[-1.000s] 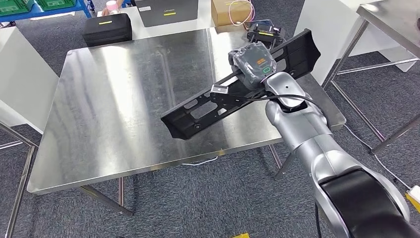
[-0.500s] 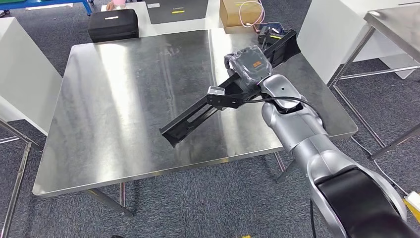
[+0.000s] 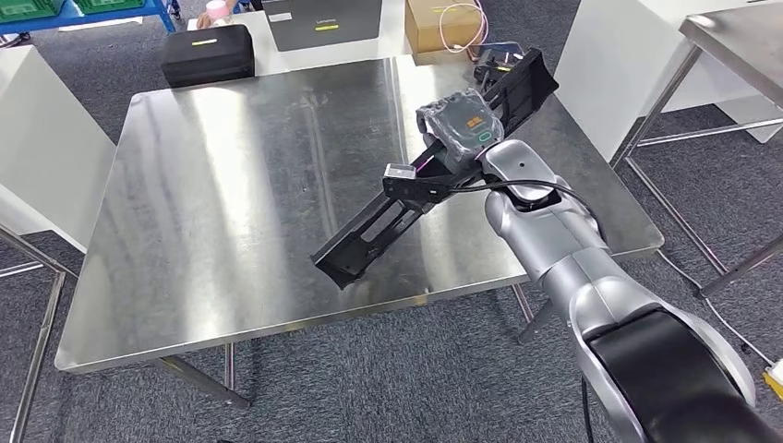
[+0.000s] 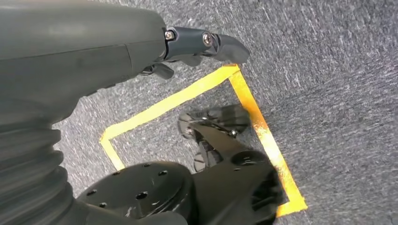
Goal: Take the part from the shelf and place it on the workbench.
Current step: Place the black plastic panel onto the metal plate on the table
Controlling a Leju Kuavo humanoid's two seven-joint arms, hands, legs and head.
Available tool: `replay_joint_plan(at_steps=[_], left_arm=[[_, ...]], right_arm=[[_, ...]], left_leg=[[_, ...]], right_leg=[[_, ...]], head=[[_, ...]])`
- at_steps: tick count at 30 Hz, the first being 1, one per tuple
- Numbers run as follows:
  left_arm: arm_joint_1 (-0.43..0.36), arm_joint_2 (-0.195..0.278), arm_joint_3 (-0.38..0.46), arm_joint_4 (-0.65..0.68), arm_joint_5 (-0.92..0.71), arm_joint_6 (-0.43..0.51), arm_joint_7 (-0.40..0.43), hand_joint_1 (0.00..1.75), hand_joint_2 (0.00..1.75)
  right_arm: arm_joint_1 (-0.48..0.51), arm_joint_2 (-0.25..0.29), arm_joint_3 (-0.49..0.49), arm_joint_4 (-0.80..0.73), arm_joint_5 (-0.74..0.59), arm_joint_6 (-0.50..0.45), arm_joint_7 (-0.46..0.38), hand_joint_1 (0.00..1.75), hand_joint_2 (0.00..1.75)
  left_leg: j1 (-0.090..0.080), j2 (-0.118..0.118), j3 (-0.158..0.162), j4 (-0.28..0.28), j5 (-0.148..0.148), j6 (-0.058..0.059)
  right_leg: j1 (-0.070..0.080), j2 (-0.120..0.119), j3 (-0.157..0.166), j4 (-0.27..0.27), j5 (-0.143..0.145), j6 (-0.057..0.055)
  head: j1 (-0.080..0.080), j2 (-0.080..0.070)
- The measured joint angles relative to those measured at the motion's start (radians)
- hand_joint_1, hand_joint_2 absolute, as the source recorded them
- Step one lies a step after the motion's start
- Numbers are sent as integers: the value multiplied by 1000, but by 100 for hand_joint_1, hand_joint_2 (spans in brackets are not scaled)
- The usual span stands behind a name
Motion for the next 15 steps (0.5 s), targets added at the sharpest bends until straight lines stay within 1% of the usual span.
replay_joint_plan(at_steps=[1, 2, 3, 4, 5, 6, 7, 8, 10, 11, 12, 13, 14, 15], left_arm=[[1, 0, -2, 0, 1, -3, 0, 0, 175], [1, 0, -4, 0, 1, -6, 1, 0, 175], [1, 0, -6, 0, 1, -8, 2, 0, 175], [1, 0, -8, 0, 1, -11, 4, 0, 175], [0, 0, -9, 0, 0, -13, 6, 0, 175], [-2, -1, -10, 0, 0, -14, 8, 0, 175], [-3, -1, -10, 0, 0, -15, 11, 0, 175], [-4, -1, -11, 0, 0, -15, 13, 0, 175], [-4, -1, -12, 0, 0, -16, 15, 0, 175], [-5, -2, -13, 0, 0, -16, 15, 0, 175], [-5, -2, -14, 0, 0, -16, 15, 0, 175], [-5, -2, -15, 0, 0, -16, 15, 0, 175], [-5, -2, -16, 0, 0, -16, 15, 0, 175], [-5, -2, -16, 0, 0, -16, 15, 0, 175]], right_arm=[[0, 0, 2, 0, 2, 0, 4, 152, 175], [0, 0, 3, 1, 4, 0, 8, 152, 175], [0, 0, 5, 1, 6, 0, 12, 152, 175], [0, 0, 6, 1, 9, 0, 14, 152, 175], [-1, 0, 7, 1, 11, 0, 16, 152, 175], [-2, -1, 8, 1, 13, 1, 18, 152, 175], [-4, -1, 9, 1, 15, 1, 18, 152, 175], [-5, -2, 9, 1, 16, 1, 20, 152, 175], [-6, -3, 12, 1, 17, 1, 22, 152, 175], [-6, -4, 13, 1, 18, 1, 23, 152, 175], [-7, -6, 14, 1, 18, 1, 23, 152, 175], [-7, -8, 16, 1, 18, 1, 24, 152, 175], [-6, -9, 17, 2, 18, 1, 24, 152, 175], [-4, -10, 19, 2, 18, 1, 24, 152, 175]], left_leg=[[5, 2, -16, 26, -1, -4], [9, 5, -10, 7, 20, -7], [13, 9, 15, -48, 54, -10], [16, 17, 53, -126, 90, -11], [15, 25, 89, -195, 114, -12], [13, 30, 113, -241, 126, -10], [10, 32, 124, -263, 125, -5], [5, 28, 124, -264, 121, 1], [1, 21, 131, -269, 126, 19], [0, 18, 136, -273, 129, 29], [-1, 16, 140, -276, 132, 38], [-1, 13, 142, -276, 132, 44], [-3, 9, 141, -276, 132, 49], [-5, 4, 141, -276, 131, 51]], right_leg=[[0, 0, 0, 0, 0, 0], [-1, -1, 1, 0, -1, 1], [-3, -1, 3, 1, -2, 3], [-4, -1, 6, 1, -4, 6], [-2, -2, 8, 1, -6, 10], [1, -3, 9, 1, -8, 14], [4, -4, 10, 1, -10, 19], [7, -6, 10, -1, -10, 25], [9, -10, 10, 1, -15, 39], [10, -11, 2, 18, -26, 41], [10, -11, -16, 57, -45, 38], [9, -10, -48, 119, -72, 31], [10, -9, -85, 193, -100, 25], [10, -8, -121, 261, -121, 22]], head=[[0, 0], [0, 0], [0, 0], [0, 0], [-1, 0], [0, 0], [0, 0], [0, 0], [1, 0], [1, 0], [2, 0], [3, 0], [4, 0], [4, 0]])
